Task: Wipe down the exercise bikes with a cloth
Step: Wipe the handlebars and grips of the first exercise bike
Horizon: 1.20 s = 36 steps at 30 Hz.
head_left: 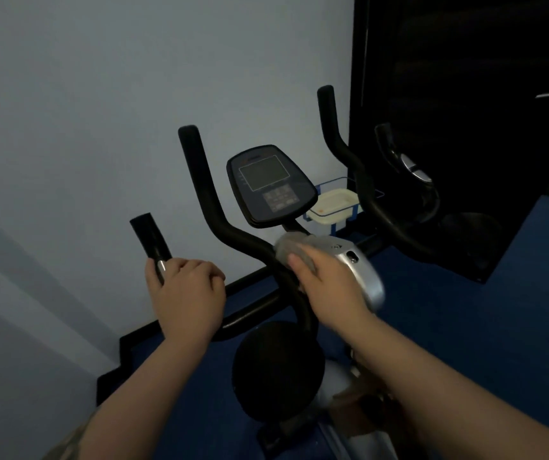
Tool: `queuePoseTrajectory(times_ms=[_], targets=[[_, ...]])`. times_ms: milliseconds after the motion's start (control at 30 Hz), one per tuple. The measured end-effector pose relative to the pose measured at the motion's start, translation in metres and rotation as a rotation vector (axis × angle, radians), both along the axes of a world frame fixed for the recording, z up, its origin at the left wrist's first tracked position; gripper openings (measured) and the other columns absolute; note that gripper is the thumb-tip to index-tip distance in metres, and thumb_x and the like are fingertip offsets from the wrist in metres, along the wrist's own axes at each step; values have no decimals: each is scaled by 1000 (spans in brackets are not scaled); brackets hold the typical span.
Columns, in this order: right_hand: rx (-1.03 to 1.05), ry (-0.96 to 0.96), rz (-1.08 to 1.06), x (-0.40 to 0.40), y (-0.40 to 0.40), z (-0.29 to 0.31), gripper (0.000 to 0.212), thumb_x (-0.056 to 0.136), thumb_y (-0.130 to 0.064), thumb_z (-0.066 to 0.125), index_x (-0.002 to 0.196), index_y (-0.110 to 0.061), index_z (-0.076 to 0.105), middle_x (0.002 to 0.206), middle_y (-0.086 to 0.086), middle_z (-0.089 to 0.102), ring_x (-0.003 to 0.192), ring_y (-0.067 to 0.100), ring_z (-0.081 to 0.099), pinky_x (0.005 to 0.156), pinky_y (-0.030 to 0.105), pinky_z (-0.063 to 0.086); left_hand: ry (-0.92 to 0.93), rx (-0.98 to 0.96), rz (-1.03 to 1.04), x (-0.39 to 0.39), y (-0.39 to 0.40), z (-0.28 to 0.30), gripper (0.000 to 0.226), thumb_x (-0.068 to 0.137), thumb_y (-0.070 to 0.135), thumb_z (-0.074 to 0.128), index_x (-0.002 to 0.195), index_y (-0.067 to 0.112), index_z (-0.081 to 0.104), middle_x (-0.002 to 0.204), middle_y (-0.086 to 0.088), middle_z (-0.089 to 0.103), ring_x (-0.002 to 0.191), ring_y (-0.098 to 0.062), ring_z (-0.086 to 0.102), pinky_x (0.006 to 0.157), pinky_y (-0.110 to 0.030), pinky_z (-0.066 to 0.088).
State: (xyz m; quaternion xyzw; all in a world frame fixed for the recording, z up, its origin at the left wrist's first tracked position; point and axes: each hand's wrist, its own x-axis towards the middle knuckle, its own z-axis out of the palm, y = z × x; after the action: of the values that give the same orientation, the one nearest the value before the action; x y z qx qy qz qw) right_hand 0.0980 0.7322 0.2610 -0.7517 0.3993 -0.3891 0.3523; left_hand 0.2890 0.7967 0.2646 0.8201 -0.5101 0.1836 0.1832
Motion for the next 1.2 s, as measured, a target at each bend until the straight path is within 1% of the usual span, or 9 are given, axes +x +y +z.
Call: queuePoseTrajectory(times_ms=[67, 167, 267, 433, 567, 667, 767, 900, 1200], targets=[[75, -113, 55, 14, -5, 6, 24, 100, -32, 49, 115, -28, 67, 99, -15, 67, 89, -1, 61, 78, 18, 46, 3, -5, -14, 1, 0, -1, 22, 87, 19, 55, 76, 26, 73, 87, 9, 71, 101, -19, 53, 116, -48, 8], [24, -214, 155, -1, 16, -11, 28, 98, -24, 54, 122, -36, 59, 121, -35, 56, 116, -14, 49, 95, 5, 35, 2, -31, -45, 3, 1, -3, 22, 86, 17, 57, 73, 26, 73, 84, 9, 71, 98, -20, 55, 114, -50, 12], [-38, -168, 200, -34, 38, -37, 34, 98, -22, 53, 130, -28, 57, 142, -23, 46, 134, -3, 38, 109, 11, 27, -3, -77, -66, 3, 0, -4, 22, 85, 16, 61, 68, 27, 72, 81, 9, 71, 93, -19, 56, 113, -50, 13], [-259, 156, 225, -40, 22, -17, 36, 93, -13, 61, 126, -27, 63, 145, -21, 40, 133, -11, 32, 106, 3, 20, 1, -99, -77, 5, -1, -6, 22, 85, 17, 59, 69, 27, 71, 81, 9, 71, 91, -19, 56, 112, -52, 16], [-253, 129, 94, -8, 13, 1, 35, 90, -13, 65, 123, -24, 66, 138, -19, 39, 123, -10, 33, 98, -4, 16, 14, -90, -72, 5, 0, -5, 23, 86, 18, 57, 70, 27, 71, 83, 10, 70, 93, -18, 56, 113, -49, 12], [-351, 219, 172, -26, 31, -21, 35, 92, -15, 63, 123, -30, 65, 150, -20, 31, 137, -8, 22, 105, 0, 10, 18, -98, -66, 6, 0, -5, 23, 86, 18, 57, 70, 27, 71, 82, 10, 70, 92, -18, 56, 114, -47, 10], [-366, 245, 274, -55, 36, -32, 38, 94, -21, 53, 128, -37, 60, 151, -27, 26, 141, -7, 18, 108, 5, 15, 17, -112, -56, 5, -1, -6, 22, 85, 17, 58, 71, 27, 71, 81, 9, 70, 91, -18, 57, 114, -48, 11], [-601, 408, 277, -37, 2, -7, 37, 88, -23, 60, 124, -27, 65, 141, -4, 50, 129, 15, 42, 98, 26, 37, 3, -74, -31, 4, -2, -5, 23, 86, 20, 55, 73, 27, 72, 82, 9, 70, 91, -19, 58, 114, -47, 10], [-310, 81, 145, 29, -17, -2, 41, 94, -19, 61, 133, -30, 57, 138, -6, 51, 123, 6, 44, 98, 27, 41, 38, -70, 7, 0, -1, -1, 22, 85, 17, 56, 71, 25, 71, 76, 9, 67, 89, -17, 58, 116, -44, 10]])
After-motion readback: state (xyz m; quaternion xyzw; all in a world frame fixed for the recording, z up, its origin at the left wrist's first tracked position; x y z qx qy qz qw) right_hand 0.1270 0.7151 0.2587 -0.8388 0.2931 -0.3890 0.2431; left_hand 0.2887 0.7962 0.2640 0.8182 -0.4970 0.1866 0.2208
